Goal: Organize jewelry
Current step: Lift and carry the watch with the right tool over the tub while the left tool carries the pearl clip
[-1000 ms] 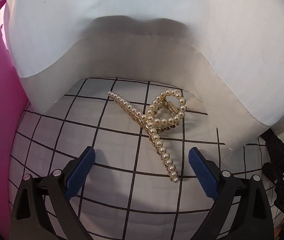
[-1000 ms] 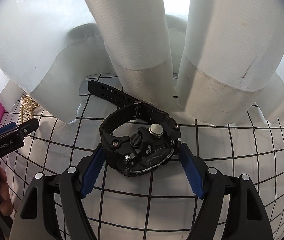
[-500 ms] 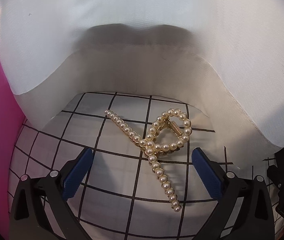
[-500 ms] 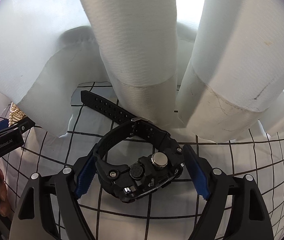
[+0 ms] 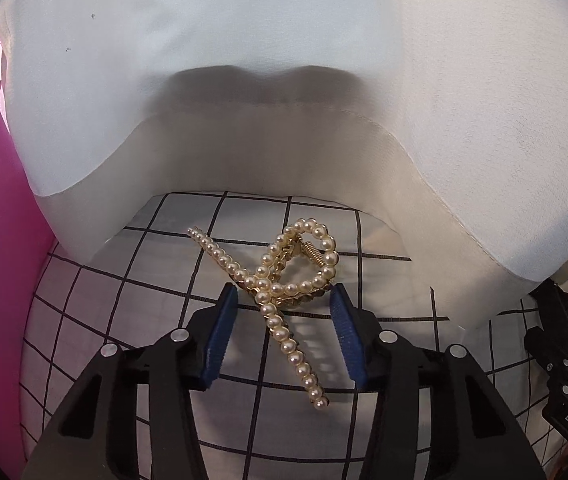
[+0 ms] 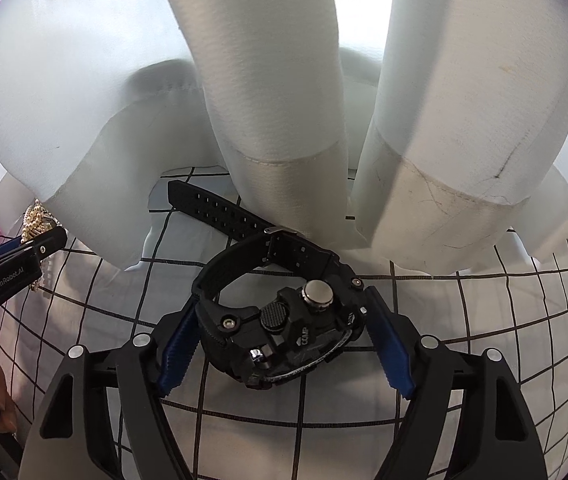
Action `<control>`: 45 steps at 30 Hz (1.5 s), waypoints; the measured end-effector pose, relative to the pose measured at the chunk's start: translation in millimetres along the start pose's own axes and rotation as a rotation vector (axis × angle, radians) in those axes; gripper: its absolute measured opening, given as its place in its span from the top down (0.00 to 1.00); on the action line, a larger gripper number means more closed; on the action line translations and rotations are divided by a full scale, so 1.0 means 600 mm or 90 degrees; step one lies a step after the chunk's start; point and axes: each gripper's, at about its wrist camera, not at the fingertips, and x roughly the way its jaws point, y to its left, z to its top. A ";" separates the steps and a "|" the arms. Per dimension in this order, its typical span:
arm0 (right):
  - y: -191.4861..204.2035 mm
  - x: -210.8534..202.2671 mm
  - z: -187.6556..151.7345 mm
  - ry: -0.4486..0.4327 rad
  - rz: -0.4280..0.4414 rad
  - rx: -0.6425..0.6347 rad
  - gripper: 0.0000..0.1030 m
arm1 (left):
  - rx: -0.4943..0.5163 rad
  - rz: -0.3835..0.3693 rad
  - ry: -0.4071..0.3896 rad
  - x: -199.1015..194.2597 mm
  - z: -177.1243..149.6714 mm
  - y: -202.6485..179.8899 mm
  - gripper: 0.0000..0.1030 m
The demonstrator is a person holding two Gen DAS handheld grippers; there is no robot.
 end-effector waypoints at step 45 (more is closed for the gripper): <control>-0.020 -0.222 -0.123 -0.038 0.087 -0.010 0.34 | -0.045 -0.076 -0.042 -0.284 -0.149 0.048 0.93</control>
